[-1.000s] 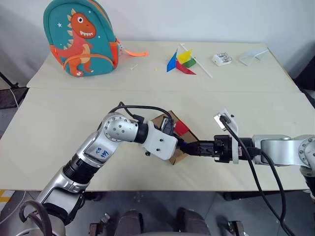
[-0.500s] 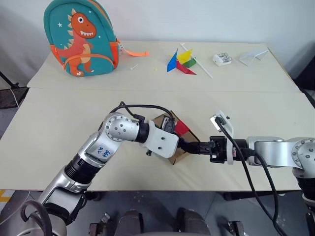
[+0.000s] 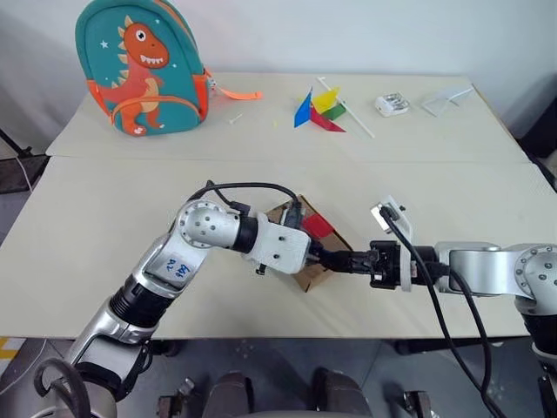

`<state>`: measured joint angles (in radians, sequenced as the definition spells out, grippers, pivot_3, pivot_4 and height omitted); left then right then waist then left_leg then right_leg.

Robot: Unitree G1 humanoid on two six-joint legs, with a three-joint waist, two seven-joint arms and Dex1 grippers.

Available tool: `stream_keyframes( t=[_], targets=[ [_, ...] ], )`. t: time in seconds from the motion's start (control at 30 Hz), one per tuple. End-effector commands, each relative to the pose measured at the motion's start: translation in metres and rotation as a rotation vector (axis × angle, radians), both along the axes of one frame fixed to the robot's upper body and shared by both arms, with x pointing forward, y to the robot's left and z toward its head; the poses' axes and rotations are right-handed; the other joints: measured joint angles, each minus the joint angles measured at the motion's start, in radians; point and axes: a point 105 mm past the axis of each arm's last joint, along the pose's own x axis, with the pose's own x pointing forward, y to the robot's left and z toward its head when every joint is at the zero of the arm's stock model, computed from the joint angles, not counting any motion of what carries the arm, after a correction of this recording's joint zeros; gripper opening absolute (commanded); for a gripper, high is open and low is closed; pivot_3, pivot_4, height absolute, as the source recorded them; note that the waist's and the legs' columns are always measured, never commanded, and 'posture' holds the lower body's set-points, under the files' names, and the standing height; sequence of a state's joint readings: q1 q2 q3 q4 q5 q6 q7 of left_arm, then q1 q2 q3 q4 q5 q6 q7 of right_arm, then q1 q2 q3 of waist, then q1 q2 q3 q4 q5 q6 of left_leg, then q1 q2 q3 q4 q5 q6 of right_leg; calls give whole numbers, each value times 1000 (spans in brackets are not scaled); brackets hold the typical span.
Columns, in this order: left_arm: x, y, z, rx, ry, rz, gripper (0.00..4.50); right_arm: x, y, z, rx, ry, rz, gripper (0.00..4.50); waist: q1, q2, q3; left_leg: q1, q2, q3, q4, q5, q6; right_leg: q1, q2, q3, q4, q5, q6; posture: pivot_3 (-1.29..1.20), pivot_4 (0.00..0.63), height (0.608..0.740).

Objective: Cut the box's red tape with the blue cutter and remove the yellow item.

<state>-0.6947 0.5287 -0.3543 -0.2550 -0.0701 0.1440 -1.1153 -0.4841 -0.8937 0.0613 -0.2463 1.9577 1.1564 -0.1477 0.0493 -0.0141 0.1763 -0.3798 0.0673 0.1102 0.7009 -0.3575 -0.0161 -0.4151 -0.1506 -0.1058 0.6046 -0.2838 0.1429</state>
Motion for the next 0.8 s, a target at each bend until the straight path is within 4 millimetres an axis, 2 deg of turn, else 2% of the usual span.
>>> stream_keyframes(
  t=[0.03,0.13,0.27,0.37,0.47,0.57,0.67,0.8],
  targets=[
    [-2,16,15,-34,-8,11,2735,0,-1,17,39,-53,11,121,-1,0,0,0,0,0,0,0,0,0,0,0,0,0,0,0,150,740],
    [-1,35,21,-42,44,33,3580,0,-1,21,52,-69,19,121,-2,0,0,0,0,0,0,0,0,0,0,0,0,0,0,0,150,740],
    [1,58,34,-85,122,74,3607,-2,-2,26,64,-89,27,121,-4,0,0,0,0,0,0,0,0,0,0,0,0,0,0,0,150,740],
    [11,86,43,-126,223,167,3607,-4,-6,34,70,-120,28,121,-5,0,0,0,0,0,0,0,0,0,0,0,0,0,0,0,150,740],
    [26,106,49,-195,280,266,3607,-7,-17,40,34,-155,10,121,-3,0,0,0,0,0,0,0,0,0,0,0,0,0,0,0,150,740],
    [34,111,50,-256,330,303,3607,-6,-31,49,13,-192,-40,121,3,0,0,0,0,0,0,0,1,0,0,0,-1,0,0,0,150,740],
    [40,107,37,-310,409,324,3067,-4,-51,61,-57,-244,-129,121,2,0,0,-1,0,0,0,-1,1,0,0,0,-2,0,1,0,150,740],
    [44,87,19,-326,450,316,1884,-10,-68,65,-205,-283,-200,121,0,0,0,-1,0,0,0,-1,1,0,0,-1,-2,0,1,0,150,740]
  ],
)
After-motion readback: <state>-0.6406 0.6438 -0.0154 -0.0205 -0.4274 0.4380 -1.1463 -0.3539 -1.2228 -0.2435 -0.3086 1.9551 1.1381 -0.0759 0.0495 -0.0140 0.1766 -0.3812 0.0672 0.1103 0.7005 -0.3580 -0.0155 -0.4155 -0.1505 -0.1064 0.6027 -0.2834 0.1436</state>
